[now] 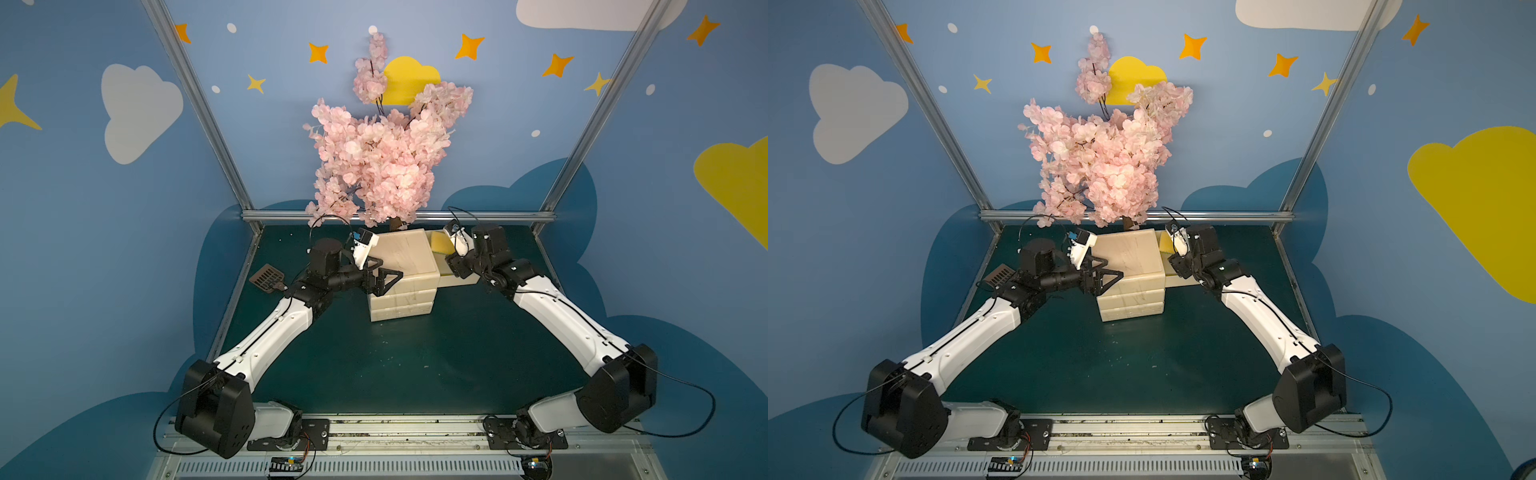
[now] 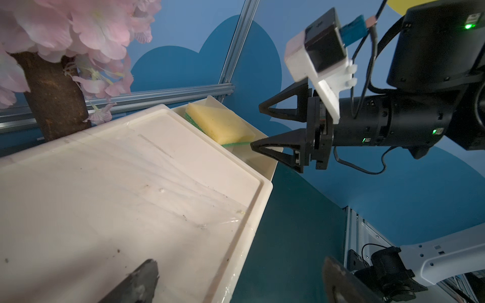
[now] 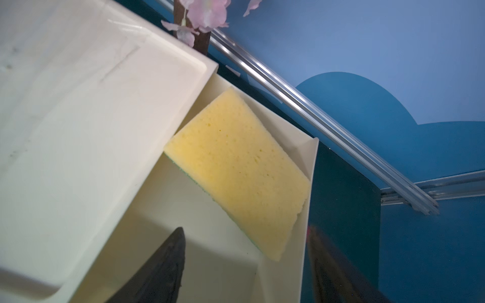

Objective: Take the sponge out of the drawer
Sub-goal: Adjust the storage box at the center of the board, then pick up the sponge from the drawer.

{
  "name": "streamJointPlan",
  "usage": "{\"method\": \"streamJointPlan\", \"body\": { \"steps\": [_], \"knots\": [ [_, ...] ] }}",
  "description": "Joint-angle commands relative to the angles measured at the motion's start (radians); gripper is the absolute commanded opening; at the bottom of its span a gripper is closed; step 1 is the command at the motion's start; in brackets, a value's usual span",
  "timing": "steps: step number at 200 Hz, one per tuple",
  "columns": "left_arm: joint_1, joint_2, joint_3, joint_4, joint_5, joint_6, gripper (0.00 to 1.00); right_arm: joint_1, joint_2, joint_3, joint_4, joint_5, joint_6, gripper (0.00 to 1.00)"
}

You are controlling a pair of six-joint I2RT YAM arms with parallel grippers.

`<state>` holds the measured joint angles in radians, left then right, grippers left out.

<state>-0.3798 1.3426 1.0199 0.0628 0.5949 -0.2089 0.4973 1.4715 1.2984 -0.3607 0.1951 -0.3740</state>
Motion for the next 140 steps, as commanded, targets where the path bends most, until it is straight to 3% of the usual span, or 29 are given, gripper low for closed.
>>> {"method": "streamJointPlan", "body": {
  "steps": [1, 69, 140],
  "knots": [
    [0.004, -0.015, -0.002, 0.012, 0.004, 0.007, 0.98, 0.008, 0.023, -0.009, 0.016, 0.028, -0.069, 0.72],
    [0.005, -0.006, 0.0, 0.009, 0.002, 0.009, 0.98, 0.03, 0.079, -0.042, 0.201, 0.121, -0.115, 0.7],
    [0.007, -0.003, 0.0, 0.009, 0.0, 0.009, 0.98, 0.04, 0.13, -0.039, 0.258, 0.151, -0.125, 0.66]
  ]
}}
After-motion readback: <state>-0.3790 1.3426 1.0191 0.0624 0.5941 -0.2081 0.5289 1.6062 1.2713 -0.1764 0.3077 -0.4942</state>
